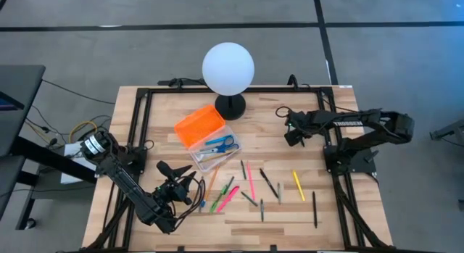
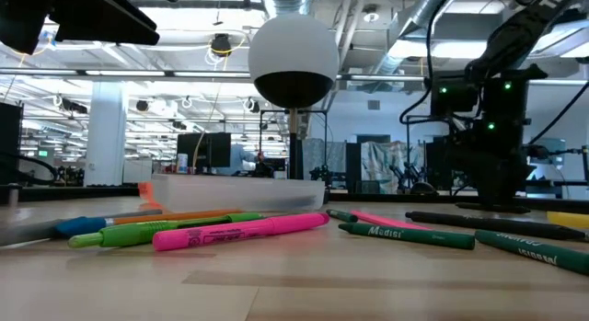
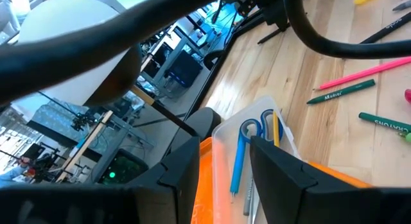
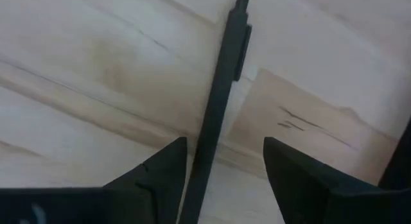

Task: Pick & place school supplies into a supply box
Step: Put the top right black pen into the orange supply box

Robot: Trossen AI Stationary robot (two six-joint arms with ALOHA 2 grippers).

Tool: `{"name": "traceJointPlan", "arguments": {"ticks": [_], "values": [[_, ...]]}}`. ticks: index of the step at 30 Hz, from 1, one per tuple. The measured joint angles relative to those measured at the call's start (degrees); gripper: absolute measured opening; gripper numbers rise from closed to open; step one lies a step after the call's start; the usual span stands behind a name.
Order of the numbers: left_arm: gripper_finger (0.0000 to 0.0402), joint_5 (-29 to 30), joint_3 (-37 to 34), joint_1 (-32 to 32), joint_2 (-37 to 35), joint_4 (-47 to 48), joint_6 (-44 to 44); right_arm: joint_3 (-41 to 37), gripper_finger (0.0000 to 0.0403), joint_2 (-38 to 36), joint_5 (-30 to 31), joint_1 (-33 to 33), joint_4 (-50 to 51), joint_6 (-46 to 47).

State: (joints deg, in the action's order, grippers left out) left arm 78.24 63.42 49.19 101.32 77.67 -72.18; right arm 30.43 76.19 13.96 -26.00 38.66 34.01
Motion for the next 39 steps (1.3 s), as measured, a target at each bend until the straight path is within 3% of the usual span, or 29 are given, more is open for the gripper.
{"name": "traceJointPlan", "arguments": {"ticks": [7,19,39], "values": [[0.0132,-1.3,0.0,0.0,0.0,0.0,0.0,0.5,0.0137,4.0,-2.7,-1.1,-2.4,-3.2],[0.0132,-2.4,0.0,0.0,0.0,-0.1,0.0,-0.1,0.0012,2.2,-4.1,1.2,-3.6,-6.1],[0.0132,-2.4,0.0,0.0,0.0,0.0,0.0,-0.2,0.0011,2.2,2.0,9.6,-3.3,-8.8]]}}
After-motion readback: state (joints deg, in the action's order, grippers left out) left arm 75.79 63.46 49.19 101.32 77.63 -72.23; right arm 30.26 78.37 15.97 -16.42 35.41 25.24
